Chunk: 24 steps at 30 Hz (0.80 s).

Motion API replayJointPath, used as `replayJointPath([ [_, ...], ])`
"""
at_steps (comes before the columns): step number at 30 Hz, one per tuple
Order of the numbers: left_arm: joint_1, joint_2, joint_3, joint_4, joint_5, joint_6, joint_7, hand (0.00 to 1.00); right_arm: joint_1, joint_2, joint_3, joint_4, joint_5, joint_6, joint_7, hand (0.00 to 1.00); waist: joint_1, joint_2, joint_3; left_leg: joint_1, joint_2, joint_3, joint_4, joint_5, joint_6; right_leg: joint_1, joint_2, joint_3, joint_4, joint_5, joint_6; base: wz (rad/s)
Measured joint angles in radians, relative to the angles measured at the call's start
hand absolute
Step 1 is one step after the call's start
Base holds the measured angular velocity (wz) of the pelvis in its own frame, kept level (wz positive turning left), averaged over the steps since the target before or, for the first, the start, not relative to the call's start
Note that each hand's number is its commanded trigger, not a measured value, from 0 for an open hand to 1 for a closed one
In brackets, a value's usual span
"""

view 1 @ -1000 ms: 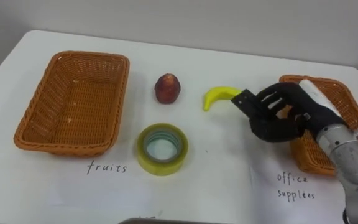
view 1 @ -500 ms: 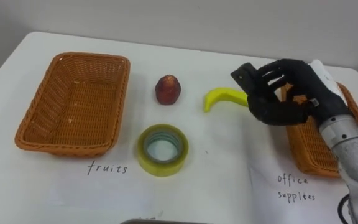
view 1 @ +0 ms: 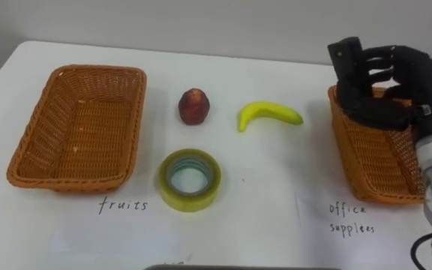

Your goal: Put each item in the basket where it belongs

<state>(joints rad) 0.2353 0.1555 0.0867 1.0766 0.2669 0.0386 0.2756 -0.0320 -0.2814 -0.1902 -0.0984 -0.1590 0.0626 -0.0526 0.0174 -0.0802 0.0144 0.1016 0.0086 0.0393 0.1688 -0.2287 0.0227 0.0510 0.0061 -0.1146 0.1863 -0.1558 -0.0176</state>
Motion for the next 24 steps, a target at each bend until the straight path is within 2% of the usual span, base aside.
replayJointPath([
  [4,0.003,0.0,0.0,0.0,0.0,0.003,0.0,0.0,0.0,-0.012,0.003,0.025,0.001,0.0,-0.022,1.0,-0.008,-0.003,-0.0025,0.001,0.0,0.001,0.0,0.0,0.0,0.0,0.0,0.003,0.001,0.0,0.0,0.0],
  [7,0.015,0.002,0.0,-0.003,0.002,0.006,0.0,0.0,0.0,-0.046,0.003,0.052,0.001,0.0,-0.033,1.0,-0.016,-0.011,-0.008,0.002,0.0,0.002,0.001,0.0,0.0,0.001,-0.002,0.001,0.0,0.0,0.0,-0.01],
  [11,0.032,0.01,0.0,-0.005,0.003,0.021,-0.002,0.0,0.0,-0.053,0.002,0.055,0.003,0.0,-0.07,1.0,-0.031,-0.023,-0.016,0.007,0.001,0.008,0.001,0.0,0.0,0.004,-0.003,0.003,0.0,0.0,0.0,-0.04],
  [24,0.034,0.013,0.003,-0.047,0.001,0.029,-0.004,0.0,0.027,-0.068,-0.005,0.131,0.033,0.002,-0.11,1.0,-0.046,-0.023,-0.0153,0.024,0.001,0.012,-0.006,0.0,0.0,0.019,0.0,0.006,0.001,0.0,0.0,0.0],
])
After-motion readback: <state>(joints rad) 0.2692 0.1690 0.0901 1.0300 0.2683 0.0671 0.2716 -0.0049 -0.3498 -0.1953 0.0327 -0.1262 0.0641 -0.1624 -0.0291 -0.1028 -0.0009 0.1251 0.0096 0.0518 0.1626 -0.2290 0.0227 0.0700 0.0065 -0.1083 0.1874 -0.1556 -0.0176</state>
